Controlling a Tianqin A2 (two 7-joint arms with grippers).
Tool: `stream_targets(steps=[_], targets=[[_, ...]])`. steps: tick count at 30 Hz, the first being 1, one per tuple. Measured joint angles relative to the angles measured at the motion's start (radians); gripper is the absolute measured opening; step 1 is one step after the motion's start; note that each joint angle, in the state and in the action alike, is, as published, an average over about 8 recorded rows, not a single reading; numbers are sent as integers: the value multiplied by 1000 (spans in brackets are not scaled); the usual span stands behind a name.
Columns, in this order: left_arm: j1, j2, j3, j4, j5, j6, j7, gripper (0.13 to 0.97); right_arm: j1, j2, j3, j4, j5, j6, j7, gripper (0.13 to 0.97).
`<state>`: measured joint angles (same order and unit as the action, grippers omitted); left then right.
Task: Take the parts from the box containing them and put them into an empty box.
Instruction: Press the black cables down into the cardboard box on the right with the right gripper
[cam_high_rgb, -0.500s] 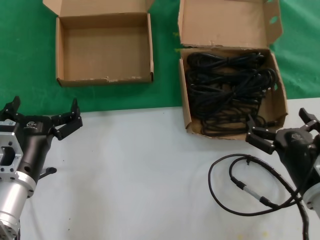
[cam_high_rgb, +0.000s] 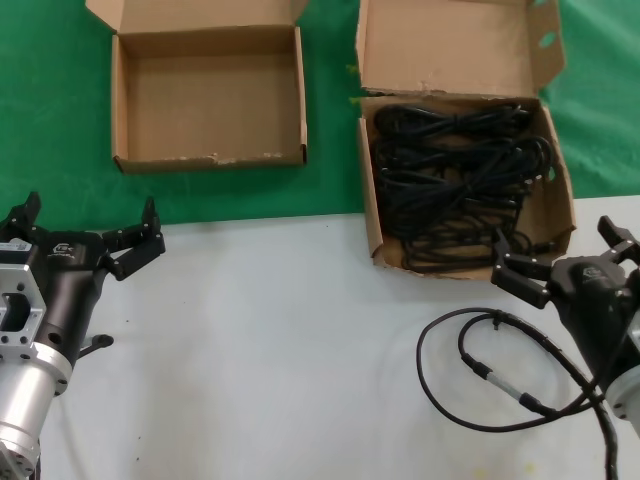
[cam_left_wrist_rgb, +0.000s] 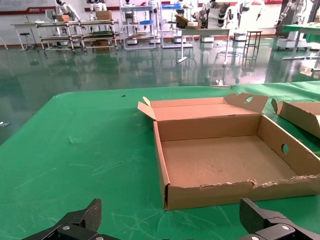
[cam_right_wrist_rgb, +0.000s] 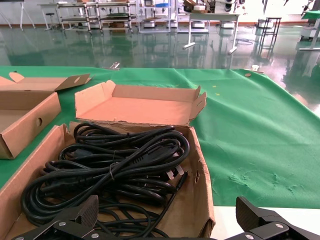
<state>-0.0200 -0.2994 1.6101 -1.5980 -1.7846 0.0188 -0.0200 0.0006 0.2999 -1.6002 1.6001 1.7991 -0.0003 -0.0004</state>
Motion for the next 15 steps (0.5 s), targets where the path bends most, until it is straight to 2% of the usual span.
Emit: stream_targets(steps=[10, 15], targets=[[0, 0, 0, 0, 0, 0, 0, 952, 0, 0, 0, 0, 0, 0, 0, 966], [0, 0, 0, 0, 0, 0, 0, 905, 0, 1, -1, 0, 0, 0, 0, 966]])
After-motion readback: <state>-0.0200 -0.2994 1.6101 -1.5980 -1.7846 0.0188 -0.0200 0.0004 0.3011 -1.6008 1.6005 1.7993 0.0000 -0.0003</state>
